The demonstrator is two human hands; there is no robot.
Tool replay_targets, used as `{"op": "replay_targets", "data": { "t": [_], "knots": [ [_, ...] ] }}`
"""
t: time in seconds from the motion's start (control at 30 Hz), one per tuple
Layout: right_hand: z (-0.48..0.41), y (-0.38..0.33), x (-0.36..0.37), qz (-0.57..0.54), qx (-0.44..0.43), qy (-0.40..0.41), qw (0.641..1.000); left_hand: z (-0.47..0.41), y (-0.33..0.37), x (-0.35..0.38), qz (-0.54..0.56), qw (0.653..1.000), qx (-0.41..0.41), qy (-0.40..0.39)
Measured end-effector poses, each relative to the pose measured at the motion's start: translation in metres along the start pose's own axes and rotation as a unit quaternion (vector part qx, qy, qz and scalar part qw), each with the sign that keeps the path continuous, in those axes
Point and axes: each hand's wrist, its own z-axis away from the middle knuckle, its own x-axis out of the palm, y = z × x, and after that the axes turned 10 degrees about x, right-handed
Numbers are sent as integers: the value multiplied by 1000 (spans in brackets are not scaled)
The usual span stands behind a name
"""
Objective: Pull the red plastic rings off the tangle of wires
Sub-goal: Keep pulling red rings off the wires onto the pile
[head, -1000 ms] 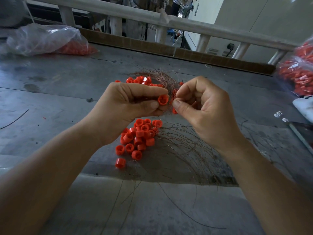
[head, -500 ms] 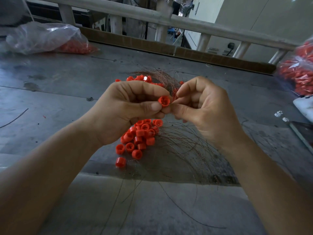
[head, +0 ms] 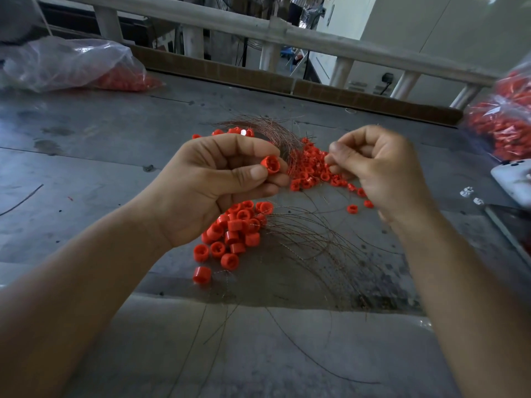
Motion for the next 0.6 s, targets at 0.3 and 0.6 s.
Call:
{"op": "replay_targets", "data": {
  "t": [0.3,0.6],
  "knots": [
    [-22,41,14,306,-44,-6,951,1,0,0,-10,1000,-7,2],
    [-31,53,21,331,-39,-11,943,0,-1,-1,-15,1000,-10,-5]
  ]
}}
